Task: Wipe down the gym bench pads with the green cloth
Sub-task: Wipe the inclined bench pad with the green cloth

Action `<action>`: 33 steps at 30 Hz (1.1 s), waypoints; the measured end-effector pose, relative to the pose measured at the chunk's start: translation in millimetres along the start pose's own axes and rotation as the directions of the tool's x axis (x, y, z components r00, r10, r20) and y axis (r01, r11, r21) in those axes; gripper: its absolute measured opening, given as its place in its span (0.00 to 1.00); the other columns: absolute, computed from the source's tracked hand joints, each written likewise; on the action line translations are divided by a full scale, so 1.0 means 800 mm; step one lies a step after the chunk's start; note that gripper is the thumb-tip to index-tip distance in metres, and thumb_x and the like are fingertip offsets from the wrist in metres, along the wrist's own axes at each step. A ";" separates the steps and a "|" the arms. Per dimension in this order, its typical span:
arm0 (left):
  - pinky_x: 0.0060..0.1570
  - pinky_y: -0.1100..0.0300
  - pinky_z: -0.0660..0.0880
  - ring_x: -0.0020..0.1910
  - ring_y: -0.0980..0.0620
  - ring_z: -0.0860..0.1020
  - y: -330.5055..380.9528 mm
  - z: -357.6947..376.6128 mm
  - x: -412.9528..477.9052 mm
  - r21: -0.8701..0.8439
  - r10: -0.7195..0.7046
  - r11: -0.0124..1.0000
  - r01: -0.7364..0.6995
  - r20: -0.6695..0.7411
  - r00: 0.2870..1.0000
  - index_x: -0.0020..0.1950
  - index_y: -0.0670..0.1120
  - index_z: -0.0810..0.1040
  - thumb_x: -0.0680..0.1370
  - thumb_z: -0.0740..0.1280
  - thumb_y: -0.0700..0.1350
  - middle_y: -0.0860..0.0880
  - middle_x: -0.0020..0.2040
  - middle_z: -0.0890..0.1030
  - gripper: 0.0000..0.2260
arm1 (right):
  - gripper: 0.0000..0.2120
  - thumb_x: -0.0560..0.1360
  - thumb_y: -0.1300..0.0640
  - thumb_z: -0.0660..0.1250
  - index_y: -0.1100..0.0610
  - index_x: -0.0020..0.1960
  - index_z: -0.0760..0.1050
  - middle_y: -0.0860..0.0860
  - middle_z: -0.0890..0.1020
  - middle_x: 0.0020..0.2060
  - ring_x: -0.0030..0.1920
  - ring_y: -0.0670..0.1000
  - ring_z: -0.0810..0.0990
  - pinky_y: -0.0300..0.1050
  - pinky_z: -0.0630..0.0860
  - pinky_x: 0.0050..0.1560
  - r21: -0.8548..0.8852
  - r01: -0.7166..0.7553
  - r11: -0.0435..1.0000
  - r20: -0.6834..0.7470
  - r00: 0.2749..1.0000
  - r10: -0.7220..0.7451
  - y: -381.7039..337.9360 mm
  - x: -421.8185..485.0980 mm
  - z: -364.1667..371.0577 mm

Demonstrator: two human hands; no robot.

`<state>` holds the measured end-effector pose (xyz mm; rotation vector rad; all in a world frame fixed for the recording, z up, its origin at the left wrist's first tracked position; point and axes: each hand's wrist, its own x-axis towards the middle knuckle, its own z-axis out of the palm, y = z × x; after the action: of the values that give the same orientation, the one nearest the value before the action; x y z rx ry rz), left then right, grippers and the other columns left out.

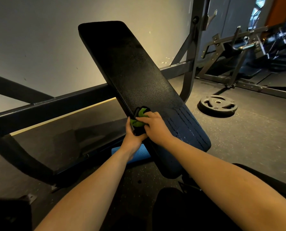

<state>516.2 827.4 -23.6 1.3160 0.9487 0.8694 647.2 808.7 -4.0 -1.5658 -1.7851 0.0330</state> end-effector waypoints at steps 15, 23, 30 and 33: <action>0.69 0.40 0.70 0.70 0.46 0.74 -0.018 -0.005 -0.004 0.051 -0.061 0.997 0.060 0.017 0.998 0.76 0.74 0.48 0.70 0.79 0.52 0.48 0.72 0.75 0.49 | 0.21 0.78 0.67 0.59 0.57 0.68 0.76 0.57 0.74 0.65 0.62 0.59 0.70 0.48 0.69 0.63 -0.061 -0.201 0.978 -0.161 0.969 0.189 -0.010 0.008 0.008; 0.67 0.43 0.74 0.70 0.45 0.73 -0.035 -0.002 -0.010 -0.039 -0.105 0.994 0.104 -0.031 0.994 0.80 0.64 0.44 0.77 0.72 0.37 0.44 0.74 0.72 0.47 | 0.15 0.76 0.60 0.67 0.55 0.62 0.80 0.57 0.71 0.64 0.59 0.61 0.68 0.53 0.79 0.46 -0.441 0.225 0.869 0.173 0.971 -0.164 -0.022 -0.021 0.011; 0.67 0.54 0.67 0.72 0.48 0.71 -0.026 -0.002 -0.016 0.004 -0.106 0.994 0.106 -0.018 0.994 0.81 0.56 0.36 0.76 0.75 0.42 0.47 0.72 0.74 0.51 | 0.17 0.80 0.58 0.61 0.53 0.68 0.75 0.57 0.63 0.67 0.64 0.61 0.62 0.50 0.75 0.48 -0.549 0.217 0.807 0.223 0.969 -0.109 -0.052 0.029 -0.003; 0.71 0.51 0.66 0.72 0.48 0.71 -0.027 -0.006 -0.013 0.034 -0.113 0.993 0.114 -0.019 0.993 0.81 0.56 0.35 0.75 0.76 0.44 0.47 0.73 0.74 0.53 | 0.15 0.80 0.57 0.62 0.53 0.66 0.75 0.56 0.61 0.69 0.65 0.62 0.61 0.49 0.75 0.49 -0.581 0.182 0.794 0.219 0.974 -0.063 -0.061 0.042 0.004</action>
<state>508.0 818.2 -44.4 1.2730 1.0456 0.7806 605.6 826.9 33.9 -1.9192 -2.1818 -0.5148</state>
